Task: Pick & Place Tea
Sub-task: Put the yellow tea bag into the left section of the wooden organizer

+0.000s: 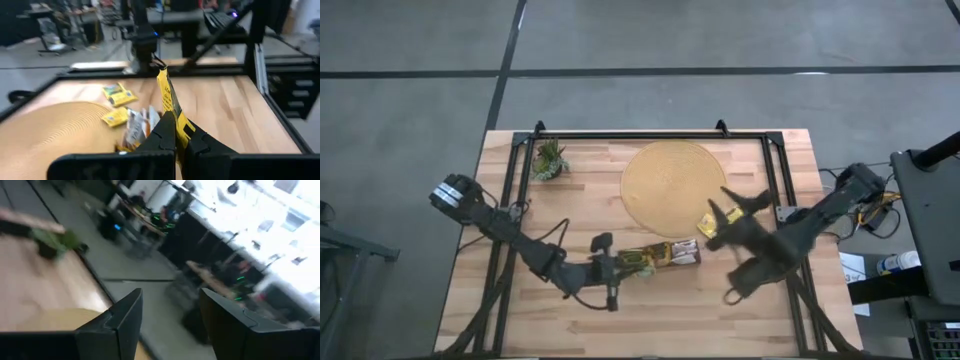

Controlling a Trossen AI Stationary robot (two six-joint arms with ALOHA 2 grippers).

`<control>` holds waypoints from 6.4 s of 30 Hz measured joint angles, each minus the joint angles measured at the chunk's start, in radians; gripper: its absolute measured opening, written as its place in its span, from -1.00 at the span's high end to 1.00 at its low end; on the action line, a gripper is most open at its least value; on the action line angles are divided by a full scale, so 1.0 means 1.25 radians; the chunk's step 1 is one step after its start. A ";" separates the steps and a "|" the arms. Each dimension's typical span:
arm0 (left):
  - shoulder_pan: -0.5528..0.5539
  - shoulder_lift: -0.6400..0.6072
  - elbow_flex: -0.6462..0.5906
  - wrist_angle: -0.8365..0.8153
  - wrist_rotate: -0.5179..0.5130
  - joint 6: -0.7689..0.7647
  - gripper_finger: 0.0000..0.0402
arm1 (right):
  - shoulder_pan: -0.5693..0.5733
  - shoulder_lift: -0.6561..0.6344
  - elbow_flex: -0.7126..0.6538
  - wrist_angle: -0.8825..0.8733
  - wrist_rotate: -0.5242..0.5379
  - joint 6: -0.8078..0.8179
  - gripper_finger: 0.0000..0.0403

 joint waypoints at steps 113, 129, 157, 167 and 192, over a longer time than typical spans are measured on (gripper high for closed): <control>-0.015 0.114 0.057 -0.297 -0.059 -0.052 0.19 | 0.329 -0.484 -0.241 -0.118 0.009 0.344 0.05; -0.014 0.121 0.049 -0.303 -0.015 -0.049 0.99 | 0.329 -0.484 -0.241 -0.119 0.009 0.343 0.05; -0.010 0.118 0.028 -0.329 0.065 -0.172 1.00 | 0.329 -0.484 -0.241 -0.119 0.009 0.341 0.05; 0.006 0.118 0.024 -0.333 -0.001 -0.209 1.00 | 0.329 -0.484 -0.241 -0.120 0.009 0.341 0.05; 0.019 0.117 0.024 -0.336 0.003 -0.195 0.63 | 0.329 -0.485 -0.241 -0.120 0.009 0.341 0.05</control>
